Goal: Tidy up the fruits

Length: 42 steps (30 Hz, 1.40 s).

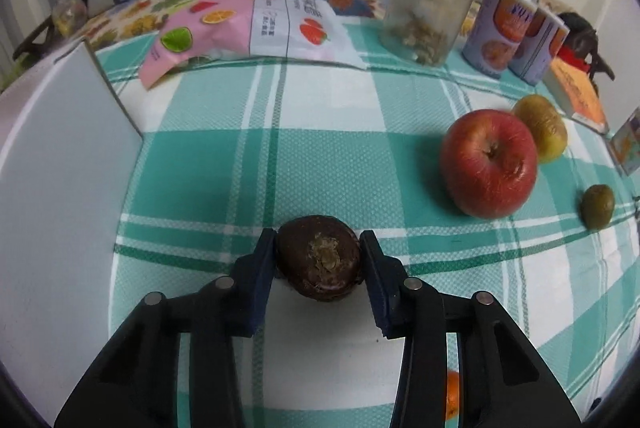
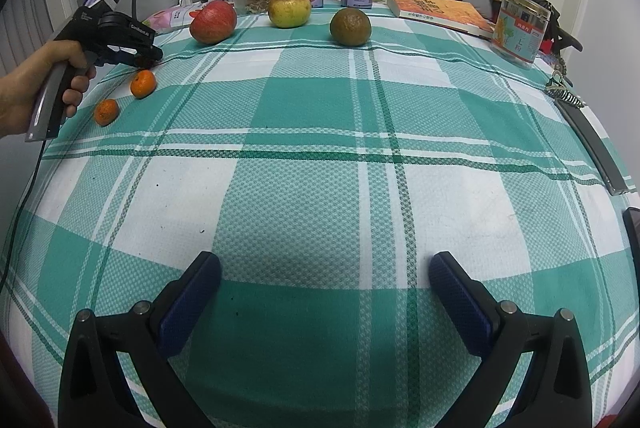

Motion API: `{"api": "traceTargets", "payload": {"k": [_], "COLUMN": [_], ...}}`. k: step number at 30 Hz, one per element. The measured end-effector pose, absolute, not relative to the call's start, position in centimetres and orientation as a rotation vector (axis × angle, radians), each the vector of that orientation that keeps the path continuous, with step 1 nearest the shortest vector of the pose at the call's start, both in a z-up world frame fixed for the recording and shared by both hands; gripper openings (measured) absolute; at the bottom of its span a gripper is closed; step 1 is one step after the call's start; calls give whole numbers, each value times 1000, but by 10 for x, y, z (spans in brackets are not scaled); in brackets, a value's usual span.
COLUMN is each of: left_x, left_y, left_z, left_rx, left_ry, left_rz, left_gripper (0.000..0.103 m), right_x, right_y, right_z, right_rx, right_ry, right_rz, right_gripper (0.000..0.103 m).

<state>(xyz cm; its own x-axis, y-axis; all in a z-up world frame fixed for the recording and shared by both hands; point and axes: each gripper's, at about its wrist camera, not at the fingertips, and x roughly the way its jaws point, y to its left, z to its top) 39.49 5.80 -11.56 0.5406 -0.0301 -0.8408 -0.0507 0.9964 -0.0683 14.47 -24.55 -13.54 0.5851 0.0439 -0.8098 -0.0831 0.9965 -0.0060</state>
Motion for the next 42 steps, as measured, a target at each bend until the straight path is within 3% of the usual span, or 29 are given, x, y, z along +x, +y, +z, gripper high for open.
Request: {"api": "traceTargets", "payload": {"k": [4,11,16,20,22,24,25,26,35,39,42], "left_x": [367,247,166,145,143,142,143,143,137,137,137], "left_y": [58,44,18,9,10,11,12,14,19,18,18], "left_z": [-97,-64,-90,-118,-126,-129,-133,-136,-139,-139,-139], "left_rx": [-91,-86,-45,-35,-29,-7,14,14,-6,-6,-5], "left_ry": [977,958,974,999,983,931,936,934,890,888,888], "left_rz": [-12,-100,-126,-110,-97,-66,-31,-15,-8,-6,-6], "left_gripper": [43,43,43,44,50,70,88,93,96,96,96], "right_x": [145,146,146,147,146,146,146,146,179,259,317], "right_y": [-245,-245,-244,-244,-245,-245,-245,-245,-259,-272,-275], "right_z": [-135,-135,-135,-135,-135,-135,-135,-135,-110,-86,-89], "right_rx": [-45,-45,-48,-49,-49,-48,-48,-47,-66,-49,-10], "right_ry": [943,943,941,941,941,941,941,941,911,888,912], "right_rz": [74,74,74,74,74,75,75,75,88,114,120], "right_gripper": [103,103,103,103,103,103,103,103,102,102,96]}}
